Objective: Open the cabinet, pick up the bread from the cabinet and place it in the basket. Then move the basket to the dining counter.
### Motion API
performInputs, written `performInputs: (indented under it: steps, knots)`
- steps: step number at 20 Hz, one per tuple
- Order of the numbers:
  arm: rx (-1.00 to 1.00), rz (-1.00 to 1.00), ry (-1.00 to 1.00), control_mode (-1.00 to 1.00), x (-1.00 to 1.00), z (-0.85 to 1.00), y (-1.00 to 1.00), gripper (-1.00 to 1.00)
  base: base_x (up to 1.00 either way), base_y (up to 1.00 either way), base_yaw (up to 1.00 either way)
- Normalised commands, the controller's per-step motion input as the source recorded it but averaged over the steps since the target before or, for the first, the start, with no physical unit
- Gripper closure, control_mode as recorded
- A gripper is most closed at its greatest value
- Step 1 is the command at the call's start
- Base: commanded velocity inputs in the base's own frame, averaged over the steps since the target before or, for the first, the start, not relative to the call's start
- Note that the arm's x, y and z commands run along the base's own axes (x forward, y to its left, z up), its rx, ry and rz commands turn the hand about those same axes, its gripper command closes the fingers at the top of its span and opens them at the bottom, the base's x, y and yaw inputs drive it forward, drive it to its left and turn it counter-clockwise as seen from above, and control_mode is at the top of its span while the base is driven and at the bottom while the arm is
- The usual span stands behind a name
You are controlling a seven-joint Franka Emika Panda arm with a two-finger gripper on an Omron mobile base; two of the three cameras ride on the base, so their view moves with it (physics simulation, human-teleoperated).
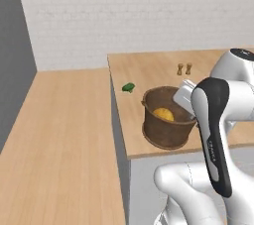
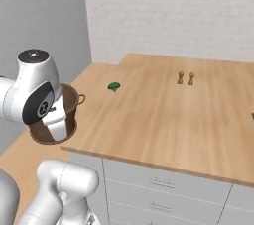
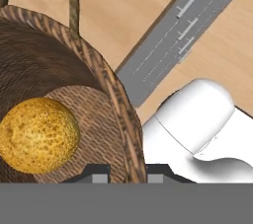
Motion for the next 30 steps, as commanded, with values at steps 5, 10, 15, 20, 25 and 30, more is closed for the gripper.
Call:
performInputs:
  steps: [5,10,15,20,25,30]
  knots:
    - [0.00,0.00,0.00,1.00,0.00,0.00,0.00,1.00,0.09,-0.20,0.32]
    - [0.04,0.10,0.00,-1.00,0.58,-0.17,-0.34,1.00,0.25,-0.12,0.10]
    - [0.04,0.10,0.01,-1.00,0.92,-0.53,-0.93,1.00,0.00,0.00,0.00]
    - [0.00,0.00,0.00,-1.00,1.00,-0.81,-0.55,1.00,0.00,0.00,0.00]
    - [0.01,0.00,0.00,-1.00,1.00,-0.72,-0.47,1.00,0.00,0.00,0.00]
    - [0.04,0.00,0.01,-1.00,0.93,-0.22,-0.79,1.00,0.00,0.00,0.00]
